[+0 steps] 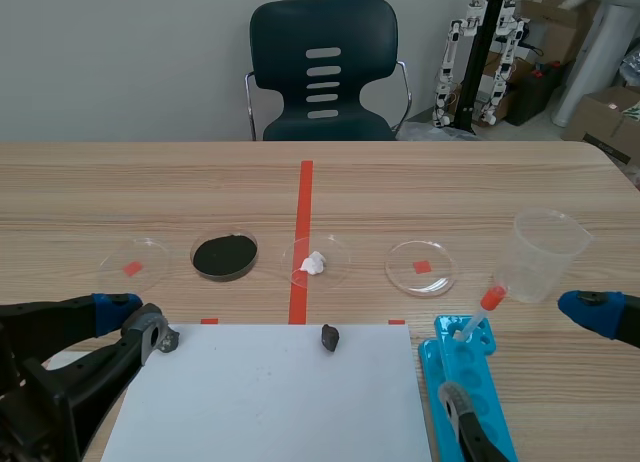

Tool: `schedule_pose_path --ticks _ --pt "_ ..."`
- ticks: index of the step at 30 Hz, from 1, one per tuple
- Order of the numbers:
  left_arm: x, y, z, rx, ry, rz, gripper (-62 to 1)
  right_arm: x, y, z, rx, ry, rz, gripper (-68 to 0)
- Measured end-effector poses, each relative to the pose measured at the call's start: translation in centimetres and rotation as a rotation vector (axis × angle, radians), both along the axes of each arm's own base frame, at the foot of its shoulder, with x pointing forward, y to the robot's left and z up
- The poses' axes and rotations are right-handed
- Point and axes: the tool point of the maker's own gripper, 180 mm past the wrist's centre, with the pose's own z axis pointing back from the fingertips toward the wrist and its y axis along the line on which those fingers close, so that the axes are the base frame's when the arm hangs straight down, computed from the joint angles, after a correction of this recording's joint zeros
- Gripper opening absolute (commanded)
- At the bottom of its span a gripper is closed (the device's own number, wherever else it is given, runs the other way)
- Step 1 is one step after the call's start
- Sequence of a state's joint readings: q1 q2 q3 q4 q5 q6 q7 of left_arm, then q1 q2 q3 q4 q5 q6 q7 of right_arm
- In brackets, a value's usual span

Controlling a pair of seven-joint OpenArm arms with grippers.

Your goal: Rub the mineral on the streak plate

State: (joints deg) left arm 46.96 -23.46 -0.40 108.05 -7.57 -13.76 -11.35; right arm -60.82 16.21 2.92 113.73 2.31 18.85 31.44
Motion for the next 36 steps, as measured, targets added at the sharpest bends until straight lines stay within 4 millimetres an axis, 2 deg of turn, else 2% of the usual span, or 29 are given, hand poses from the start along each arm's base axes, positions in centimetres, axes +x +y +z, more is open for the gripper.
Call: schedule_pose_path --ticks 9,19,22,28,31,36 --pt "0.0 0.0 -0.2 0.002 0.008 0.004 -52.4 0.0 0.0 0.0 0.000 0.000 0.000 -5.2" --pt "0.3 2.1 -5.5 0.178 0.318 0.062 -52.4 0.0 0.0 -0.1 -0.001 0.003 0.000 -5.2" --pt "1.1 3.2 -6.2 0.200 0.383 0.126 -52.4 0.0 0.0 -0.1 -0.002 0.003 0.000 -5.2" --pt "3.0 7.3 -8.0 0.223 0.538 0.366 -52.4 0.0 0.0 -0.1 -0.002 0.003 0.000 -5.2" --pt "3.2 9.2 -9.3 0.234 0.636 0.468 -52.3 0.0 0.0 -0.1 -0.002 0.003 0.000 -5.2" --pt "3.9 11.3 -10.6 0.254 0.750 0.560 -52.3 0.0 0.0 -0.1 -0.002 0.003 0.000 -5.2"
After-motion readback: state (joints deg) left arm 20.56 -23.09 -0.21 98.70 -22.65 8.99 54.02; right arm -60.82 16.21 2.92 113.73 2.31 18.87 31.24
